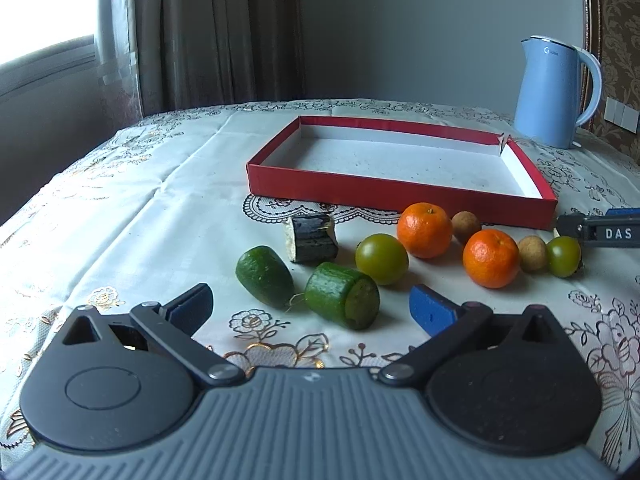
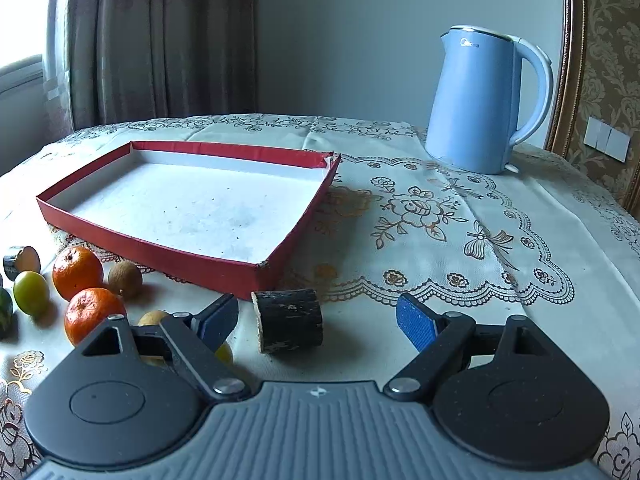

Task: Organize fruits
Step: 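Move left tool toward green cucumber piece while right tool approaches dark eggplant slice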

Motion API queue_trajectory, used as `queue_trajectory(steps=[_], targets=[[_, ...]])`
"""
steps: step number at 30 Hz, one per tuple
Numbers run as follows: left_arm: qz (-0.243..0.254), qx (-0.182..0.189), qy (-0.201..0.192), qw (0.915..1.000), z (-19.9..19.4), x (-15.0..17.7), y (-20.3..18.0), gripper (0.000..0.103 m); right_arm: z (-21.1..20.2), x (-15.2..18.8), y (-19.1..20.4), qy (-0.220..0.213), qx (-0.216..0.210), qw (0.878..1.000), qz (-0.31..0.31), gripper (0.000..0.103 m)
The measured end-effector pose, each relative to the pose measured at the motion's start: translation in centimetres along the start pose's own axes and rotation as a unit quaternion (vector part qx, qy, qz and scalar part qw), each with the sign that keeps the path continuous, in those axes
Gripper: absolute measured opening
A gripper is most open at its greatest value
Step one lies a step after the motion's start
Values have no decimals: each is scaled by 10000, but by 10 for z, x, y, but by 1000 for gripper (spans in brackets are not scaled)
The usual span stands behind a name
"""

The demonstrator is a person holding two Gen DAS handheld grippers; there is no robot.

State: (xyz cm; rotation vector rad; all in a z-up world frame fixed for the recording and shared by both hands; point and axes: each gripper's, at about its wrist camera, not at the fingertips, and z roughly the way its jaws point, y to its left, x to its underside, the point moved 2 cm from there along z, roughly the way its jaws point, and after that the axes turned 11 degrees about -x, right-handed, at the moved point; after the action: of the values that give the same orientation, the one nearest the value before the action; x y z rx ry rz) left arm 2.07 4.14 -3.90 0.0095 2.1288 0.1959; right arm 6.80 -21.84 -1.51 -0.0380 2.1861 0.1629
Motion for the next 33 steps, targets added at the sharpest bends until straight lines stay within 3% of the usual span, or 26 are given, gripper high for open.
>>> queue_trajectory(steps=[8,15,28,33], targets=[[230,158,-312,9991,-8,7,8,103,6,3,-7,13,-76,9999,147,87],[826,399,-726,9931,-9,2,-8,103,7,3,-9,6,-104,9998,170,87],[1629,1209,-700,9767,4,-1,-24,103,9,5,-13,5,-109,9995,285,87],[1700,1471,-453,9733,14,-4,-28,103,10,5,-14,4,-105,9995,297,87]])
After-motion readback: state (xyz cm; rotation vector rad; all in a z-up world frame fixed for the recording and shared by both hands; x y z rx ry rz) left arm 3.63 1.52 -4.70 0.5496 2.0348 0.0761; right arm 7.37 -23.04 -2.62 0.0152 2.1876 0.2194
